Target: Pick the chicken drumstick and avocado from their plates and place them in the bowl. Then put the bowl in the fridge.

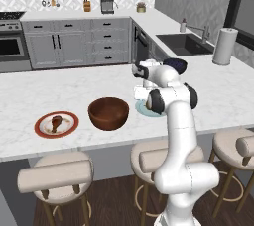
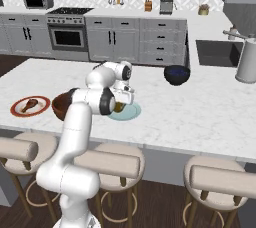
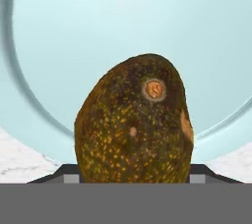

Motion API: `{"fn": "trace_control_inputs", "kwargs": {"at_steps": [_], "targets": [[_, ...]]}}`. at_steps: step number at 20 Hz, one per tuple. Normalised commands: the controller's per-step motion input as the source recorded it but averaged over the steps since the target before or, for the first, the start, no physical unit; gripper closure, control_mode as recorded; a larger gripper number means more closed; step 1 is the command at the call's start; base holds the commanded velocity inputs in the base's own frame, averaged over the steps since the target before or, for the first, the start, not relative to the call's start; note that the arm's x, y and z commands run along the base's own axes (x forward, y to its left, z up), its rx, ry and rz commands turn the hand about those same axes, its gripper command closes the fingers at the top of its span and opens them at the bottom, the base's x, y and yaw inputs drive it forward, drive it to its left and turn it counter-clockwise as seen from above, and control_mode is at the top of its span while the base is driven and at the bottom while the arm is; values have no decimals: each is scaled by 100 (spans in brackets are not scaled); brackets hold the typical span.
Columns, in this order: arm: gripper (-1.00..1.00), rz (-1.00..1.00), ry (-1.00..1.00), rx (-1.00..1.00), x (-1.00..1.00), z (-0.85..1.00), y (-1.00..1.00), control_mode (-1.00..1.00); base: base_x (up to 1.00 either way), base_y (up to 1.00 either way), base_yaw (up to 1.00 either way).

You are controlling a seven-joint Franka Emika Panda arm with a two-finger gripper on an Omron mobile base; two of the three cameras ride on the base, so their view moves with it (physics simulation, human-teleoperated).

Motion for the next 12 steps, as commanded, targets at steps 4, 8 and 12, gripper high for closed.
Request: {"fn": "trace_control_inputs", "kwargs": {"at_steps": [4,8,12], "targets": [[100,0,0,8,-100,53,6,-100,0,0,0],[100,5,-3,11,-100,96,31,-100,0,0,0],[100,9,-9,1,-100,97,86,-100,0,0,0]]}}
